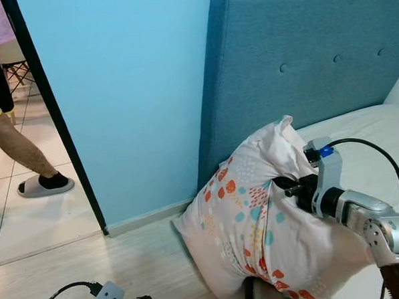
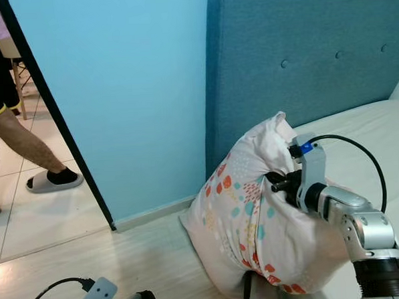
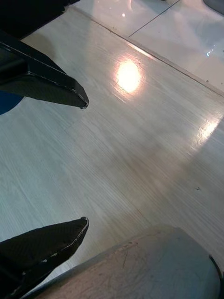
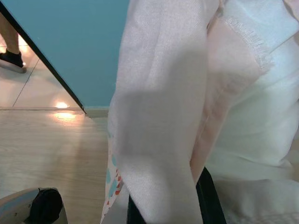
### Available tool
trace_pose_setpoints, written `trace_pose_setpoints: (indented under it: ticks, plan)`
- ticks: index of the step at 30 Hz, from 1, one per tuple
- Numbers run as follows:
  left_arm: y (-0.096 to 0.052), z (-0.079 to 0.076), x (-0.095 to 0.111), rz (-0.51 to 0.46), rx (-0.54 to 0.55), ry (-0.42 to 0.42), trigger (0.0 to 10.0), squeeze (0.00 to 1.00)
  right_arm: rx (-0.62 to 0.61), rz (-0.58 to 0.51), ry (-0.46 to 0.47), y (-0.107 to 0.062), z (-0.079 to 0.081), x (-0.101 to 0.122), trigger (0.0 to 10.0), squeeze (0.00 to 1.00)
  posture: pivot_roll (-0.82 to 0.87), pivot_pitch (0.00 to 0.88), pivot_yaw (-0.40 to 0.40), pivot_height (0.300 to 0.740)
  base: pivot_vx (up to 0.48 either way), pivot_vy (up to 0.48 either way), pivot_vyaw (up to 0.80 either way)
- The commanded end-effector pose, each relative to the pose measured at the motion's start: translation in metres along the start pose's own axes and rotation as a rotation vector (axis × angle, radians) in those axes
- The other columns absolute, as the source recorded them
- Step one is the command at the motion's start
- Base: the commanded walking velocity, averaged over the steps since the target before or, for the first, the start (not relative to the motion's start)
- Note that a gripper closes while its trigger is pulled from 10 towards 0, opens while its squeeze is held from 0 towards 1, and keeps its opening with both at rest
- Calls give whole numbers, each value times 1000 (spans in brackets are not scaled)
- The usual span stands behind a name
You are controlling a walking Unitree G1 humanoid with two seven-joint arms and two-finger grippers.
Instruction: Clean up the room
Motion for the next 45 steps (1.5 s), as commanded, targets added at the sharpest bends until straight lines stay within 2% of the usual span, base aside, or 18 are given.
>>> trace_pose_setpoints:
  ticks: [1,10,21,25,31,35,41,45]
  plan:
    - [0,-18,5,-13,-73,-1,10000,0,-4,-176,-49,-5,0,40,0,0,-37,85,-41,479,0,0,0]
    - [-1,-20,3,-4,-86,2,10000,0,-30,-304,-36,-10,-5,64,0,0,-33,80,-39,519,0,0,0]
    - [-1,-20,2,0,-90,5,10000,0,-28,-361,-30,-14,-6,76,0,0,-31,76,-37,538,0,0,0]
    - [-1,-21,3,-1,-99,7,10000,0,-46,-430,-37,-21,-10,91,0,0,-32,75,-34,558,0,0,0]
    - [-1,-21,3,0,-102,5,10000,0,-62,-471,-42,-28,-13,102,0,0,-32,75,-34,573,0,0,0]
    - [-2,-23,1,5,-108,3,10000,0,-68,-526,-56,-39,-18,119,0,0,-31,79,-33,597,0,0,0]
    - [-2,-23,0,9,-110,2,10000,0,-66,-546,-75,-46,-18,127,0,0,-31,79,-33,612,0,0,0]
    - [-2,-23,0,10,-113,2,10000,0,-90,-534,-105,-54,-24,128,0,0,-31,79,-33,632,0,0,0]
Point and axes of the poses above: a point about 5 cm out from each wrist's last joint towards the gripper, its own y axis pointing out of the wrist towards the gripper, its own x axis along the axis of the wrist's last joint, z = x × y, the point moved 2 cm from there along y, pointing out of the wrist towards the gripper, and after that the axes turned 3 degrees about y, right-handed, at the moved point
